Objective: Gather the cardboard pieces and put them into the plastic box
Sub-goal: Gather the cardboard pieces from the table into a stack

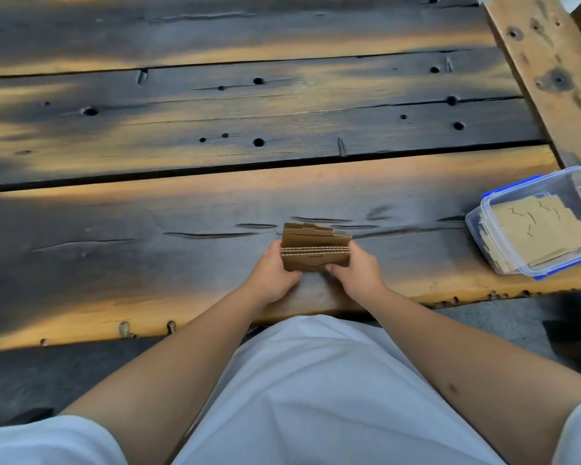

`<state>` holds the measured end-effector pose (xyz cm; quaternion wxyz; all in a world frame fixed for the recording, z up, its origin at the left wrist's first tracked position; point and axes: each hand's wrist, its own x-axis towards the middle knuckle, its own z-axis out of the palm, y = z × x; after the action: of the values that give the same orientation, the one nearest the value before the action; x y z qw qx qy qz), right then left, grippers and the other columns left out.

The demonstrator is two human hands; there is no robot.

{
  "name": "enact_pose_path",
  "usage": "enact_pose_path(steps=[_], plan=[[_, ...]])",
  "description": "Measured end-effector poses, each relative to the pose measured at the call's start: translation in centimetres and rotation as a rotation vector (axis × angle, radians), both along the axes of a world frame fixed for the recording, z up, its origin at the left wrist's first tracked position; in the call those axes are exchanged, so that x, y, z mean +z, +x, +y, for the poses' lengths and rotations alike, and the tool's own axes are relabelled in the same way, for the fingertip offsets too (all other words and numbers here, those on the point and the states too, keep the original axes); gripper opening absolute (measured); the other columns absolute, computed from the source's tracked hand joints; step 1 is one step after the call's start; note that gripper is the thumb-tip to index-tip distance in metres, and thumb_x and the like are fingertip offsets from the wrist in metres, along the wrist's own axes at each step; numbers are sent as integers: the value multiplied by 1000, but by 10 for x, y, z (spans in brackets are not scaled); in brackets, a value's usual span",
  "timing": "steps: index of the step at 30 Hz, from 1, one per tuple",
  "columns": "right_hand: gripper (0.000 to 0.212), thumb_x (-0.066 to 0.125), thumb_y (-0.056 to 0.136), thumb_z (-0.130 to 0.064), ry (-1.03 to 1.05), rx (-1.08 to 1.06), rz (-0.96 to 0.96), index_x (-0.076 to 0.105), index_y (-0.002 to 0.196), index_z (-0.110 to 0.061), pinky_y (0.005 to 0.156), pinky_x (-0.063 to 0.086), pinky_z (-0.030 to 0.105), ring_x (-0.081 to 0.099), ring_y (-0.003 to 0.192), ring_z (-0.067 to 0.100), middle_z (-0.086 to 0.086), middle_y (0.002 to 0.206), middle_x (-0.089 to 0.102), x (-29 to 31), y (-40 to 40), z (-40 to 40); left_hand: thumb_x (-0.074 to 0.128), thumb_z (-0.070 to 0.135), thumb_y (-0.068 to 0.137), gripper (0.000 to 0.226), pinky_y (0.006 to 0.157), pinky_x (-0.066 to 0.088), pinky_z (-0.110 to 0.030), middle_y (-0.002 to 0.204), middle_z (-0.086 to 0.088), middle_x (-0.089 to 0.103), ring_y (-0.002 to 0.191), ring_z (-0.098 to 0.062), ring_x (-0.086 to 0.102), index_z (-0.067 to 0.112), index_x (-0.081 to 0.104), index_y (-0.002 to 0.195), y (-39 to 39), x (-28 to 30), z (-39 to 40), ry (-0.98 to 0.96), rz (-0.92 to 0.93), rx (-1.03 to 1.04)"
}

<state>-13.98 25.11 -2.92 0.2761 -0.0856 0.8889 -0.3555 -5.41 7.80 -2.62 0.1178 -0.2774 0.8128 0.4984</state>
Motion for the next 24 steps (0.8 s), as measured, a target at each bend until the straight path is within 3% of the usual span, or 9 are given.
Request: enact_pose_path(steps=[4,7,9,11,15,17,20,24], plan=[[29,73,82,-24,5,41,0,63,110,-23,83,48,32,63,101,22,0,106,71,-4,-3,5,75,31,74,50,79,42,-23,114,10,59,101,-9,55,31,46,115,-1,9,-8,56,-8,-7],[33,73,82,-23,-15,58,-8,64,114,-25,89,50,37,63,101,22,1,106,71,-5,-5,7,74,38,74,45,83,47,-25,107,16,65,99,-2,60,34,53,114,-7,24,-10,196,101,67],[35,73,82,-24,-18,74,-1,63,116,-26,89,50,36,63,101,22,1,107,71,-6,-6,9,71,41,76,41,81,48,-24,103,18,63,96,1,59,38,53,113,-15,37,-8,178,168,80],[36,73,82,-25,-16,81,-1,63,117,-26,88,50,36,63,100,22,1,106,71,-6,-6,9,68,42,79,43,83,47,-24,105,15,59,98,-5,57,39,53,119,-27,51,-6,13,212,-7],[35,74,81,-26,-3,85,13,63,114,-26,86,50,37,64,96,23,2,102,72,-7,-6,8,57,37,89,37,86,46,-37,113,4,60,106,-18,54,34,56,126,-52,71,-8,-504,214,-548],[35,74,81,-25,-8,98,28,64,114,-25,85,50,37,64,97,24,3,102,72,-6,-5,9,51,30,95,30,83,47,-42,111,1,60,104,-23,54,32,60,122,-59,76,-11,-608,178,-701],[33,73,82,-25,17,138,73,64,114,-23,83,49,35,63,97,24,3,103,72,-6,-5,9,51,18,96,26,86,44,-34,110,-5,60,102,-25,54,19,65,119,-57,75,-16,-478,199,-643],[30,72,84,-25,35,141,69,65,113,-22,78,46,29,62,98,24,4,103,71,-5,-9,10,56,8,94,21,84,40,-24,101,-6,64,96,-21,57,8,69,110,-36,69,-36,-301,335,-386]])
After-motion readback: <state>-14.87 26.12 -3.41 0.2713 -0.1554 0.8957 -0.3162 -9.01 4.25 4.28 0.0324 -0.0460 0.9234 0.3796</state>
